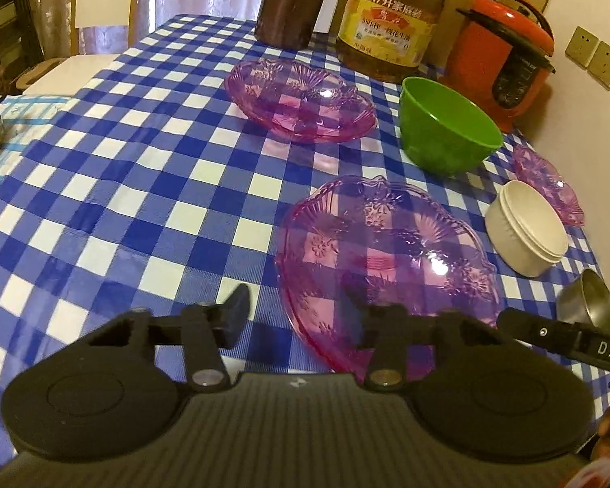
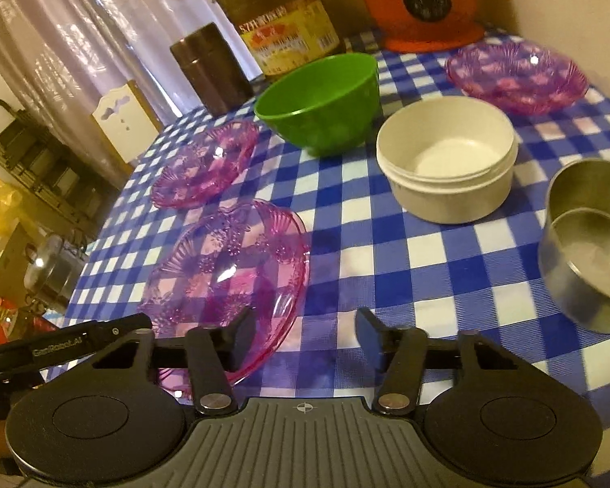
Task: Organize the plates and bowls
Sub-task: 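Move both tools to the large pink glass plate and grip its rim, then carry the pink plate with both tools to the pink plate by the red rice cooker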
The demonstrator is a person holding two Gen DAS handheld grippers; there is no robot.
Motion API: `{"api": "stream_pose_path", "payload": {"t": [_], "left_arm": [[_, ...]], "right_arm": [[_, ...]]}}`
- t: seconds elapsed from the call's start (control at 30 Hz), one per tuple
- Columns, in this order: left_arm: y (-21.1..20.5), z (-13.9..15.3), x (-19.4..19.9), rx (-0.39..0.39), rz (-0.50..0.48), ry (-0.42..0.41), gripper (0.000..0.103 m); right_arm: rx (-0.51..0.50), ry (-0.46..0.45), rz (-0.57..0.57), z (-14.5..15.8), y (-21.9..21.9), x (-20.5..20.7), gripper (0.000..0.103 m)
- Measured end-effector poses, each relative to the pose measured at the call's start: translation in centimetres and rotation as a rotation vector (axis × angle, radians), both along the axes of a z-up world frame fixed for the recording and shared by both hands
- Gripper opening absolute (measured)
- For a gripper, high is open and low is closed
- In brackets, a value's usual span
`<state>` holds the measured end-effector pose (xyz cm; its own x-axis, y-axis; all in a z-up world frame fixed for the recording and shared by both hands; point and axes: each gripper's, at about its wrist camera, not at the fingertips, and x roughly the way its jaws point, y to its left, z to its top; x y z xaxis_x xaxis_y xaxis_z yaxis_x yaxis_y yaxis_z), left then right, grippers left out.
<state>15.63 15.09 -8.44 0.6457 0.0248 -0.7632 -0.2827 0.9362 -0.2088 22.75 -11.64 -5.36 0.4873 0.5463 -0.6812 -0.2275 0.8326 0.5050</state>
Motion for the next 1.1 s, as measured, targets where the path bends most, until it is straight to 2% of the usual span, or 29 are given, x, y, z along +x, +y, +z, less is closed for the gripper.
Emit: {"api": "stream_pose_path", "payload": {"t": [0.13,0.2,0.33,0.4,0.5,0.8,1.1], "left_arm": [[0.0,-0.4,0.5,0.008,-0.004,-0.012,0.032],[-0.1,-0.7,0.8,0.009,-0.011,-0.008,0.028],[-0.2,-1.0,1.1,0.017,-0.020,-0.005,0.020],[-0.1,-1.1,1.1,0.020,-0.017,-0.003,0.016],[-0.1,-1.1,1.2,0.026,-0.008,-0.001,0.010],[-0.7,-0.1,1.1,0.035,-0.025,-0.013,0.009],[-3.1,3.2,1.6,0.036,-0.079,-0.056,0.009]], "right_arm": [[-0.003,0.005,-0.003,-0.6,0.3,0.4,0.043],[-0.003,0.006,-0.001,-0.8,0.5,0.6,0.035],[0.007,0.009,0.007,-0.9,1.0,0.9,0.027],[0.011,0.010,0.011,-0.9,1.5,1.2,0.019],[0.009,0.008,0.014,-0.9,1.7,1.2,0.012],[0.006,-0.002,-0.004,-0.4,1.1,1.0,0.011],[0.016,-0.046,-0.056,2.1,-1.4,0.5,0.010]]}}
